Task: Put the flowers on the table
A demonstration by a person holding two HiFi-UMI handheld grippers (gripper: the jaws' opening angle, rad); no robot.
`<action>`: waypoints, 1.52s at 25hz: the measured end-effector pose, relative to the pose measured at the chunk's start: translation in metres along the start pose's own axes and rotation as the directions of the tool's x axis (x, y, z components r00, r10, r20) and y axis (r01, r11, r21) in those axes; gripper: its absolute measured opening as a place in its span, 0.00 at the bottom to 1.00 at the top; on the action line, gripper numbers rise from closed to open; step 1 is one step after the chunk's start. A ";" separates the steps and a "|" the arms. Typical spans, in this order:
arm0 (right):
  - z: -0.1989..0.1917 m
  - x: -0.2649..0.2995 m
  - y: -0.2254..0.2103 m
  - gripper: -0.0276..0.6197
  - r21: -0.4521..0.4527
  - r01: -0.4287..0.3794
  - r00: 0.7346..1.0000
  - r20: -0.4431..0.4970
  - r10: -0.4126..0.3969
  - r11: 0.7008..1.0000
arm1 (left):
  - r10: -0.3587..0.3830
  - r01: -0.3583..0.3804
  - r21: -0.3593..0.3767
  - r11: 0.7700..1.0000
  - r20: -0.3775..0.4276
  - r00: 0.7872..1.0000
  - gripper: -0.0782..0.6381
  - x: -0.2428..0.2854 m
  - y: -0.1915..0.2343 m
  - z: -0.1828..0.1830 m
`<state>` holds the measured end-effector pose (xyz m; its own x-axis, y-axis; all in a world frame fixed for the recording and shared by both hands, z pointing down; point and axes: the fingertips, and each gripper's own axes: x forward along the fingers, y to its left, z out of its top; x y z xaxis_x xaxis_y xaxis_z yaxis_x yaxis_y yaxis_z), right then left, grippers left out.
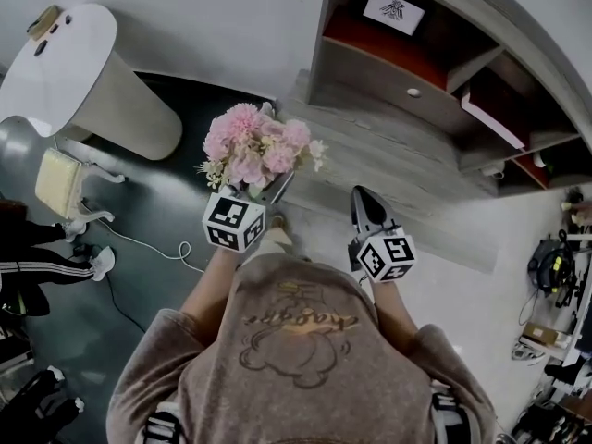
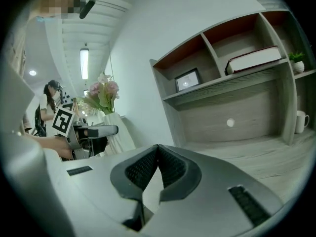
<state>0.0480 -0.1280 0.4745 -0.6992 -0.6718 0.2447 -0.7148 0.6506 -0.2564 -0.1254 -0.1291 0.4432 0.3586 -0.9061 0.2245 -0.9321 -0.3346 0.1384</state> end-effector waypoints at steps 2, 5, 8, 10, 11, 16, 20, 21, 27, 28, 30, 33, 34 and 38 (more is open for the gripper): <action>0.010 0.015 -0.004 0.02 0.004 0.025 1.000 0.013 -0.025 1.000 | -0.032 0.032 0.017 0.999 -0.009 0.999 0.56 0.015 0.010 0.006; 0.024 0.033 -0.009 0.02 0.005 0.063 0.997 0.035 -0.063 0.998 | -0.075 0.075 0.031 0.997 -0.021 0.997 0.56 0.034 0.024 0.012; 0.031 0.043 -0.014 0.02 0.013 0.111 0.993 0.050 -0.111 0.994 | -0.118 0.119 0.043 0.992 -0.034 0.992 0.56 0.049 0.033 0.016; 0.034 0.047 -0.016 0.02 0.023 0.142 0.988 0.058 -0.143 0.990 | -0.147 0.149 0.049 0.988 -0.042 0.988 0.56 0.057 0.037 0.017; 0.034 0.050 -0.016 0.02 0.028 0.154 0.986 0.061 -0.156 0.988 | -0.160 0.162 0.052 0.985 -0.047 0.986 0.56 0.060 0.038 0.017; 0.040 0.058 -0.020 0.02 0.039 0.195 0.978 0.073 -0.198 0.980 | -0.205 0.209 0.053 0.977 -0.067 0.976 0.56 0.075 0.042 0.017; 0.044 0.060 -0.028 0.02 0.043 0.205 0.975 0.076 -0.208 0.978 | -0.215 0.219 0.058 0.974 -0.072 0.974 0.56 0.085 0.041 0.017; 0.045 0.061 -0.030 0.02 0.043 0.204 0.975 0.076 -0.207 0.978 | -0.214 0.219 0.061 0.974 -0.072 0.974 0.56 0.088 0.041 0.018; 0.049 0.061 -0.042 0.02 0.037 0.193 0.977 0.084 -0.195 0.981 | -0.201 0.206 0.078 0.976 -0.065 0.977 0.56 0.101 0.038 0.015; 0.050 0.062 -0.044 0.02 0.038 0.192 0.977 0.085 -0.195 0.981 | -0.197 0.202 0.077 0.976 -0.064 0.978 0.56 0.105 0.039 0.014; 0.051 0.062 -0.050 0.02 0.041 0.191 0.977 0.087 -0.194 0.981 | -0.189 0.194 0.080 0.978 -0.061 0.980 0.56 0.112 0.039 0.011; 0.051 0.062 -0.058 0.02 0.042 0.195 0.977 0.086 -0.198 0.980 | -0.182 0.187 0.096 0.978 -0.059 0.982 0.56 0.125 0.041 0.005; 0.051 0.062 -0.061 0.02 0.043 0.196 0.976 0.084 -0.199 0.980 | -0.182 0.187 0.104 0.977 -0.060 0.982 0.56 0.131 0.041 0.003; 0.049 0.060 -0.072 0.02 0.049 0.207 0.975 0.076 -0.211 0.977 | -0.181 0.189 0.134 0.973 -0.069 0.981 0.56 0.151 0.043 -0.006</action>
<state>0.0585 -0.2325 0.4620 -0.5299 -0.8187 0.2211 -0.8427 0.4790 -0.2458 -0.1115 -0.2787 0.4883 0.5237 -0.8107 0.2616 -0.8460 -0.5310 0.0480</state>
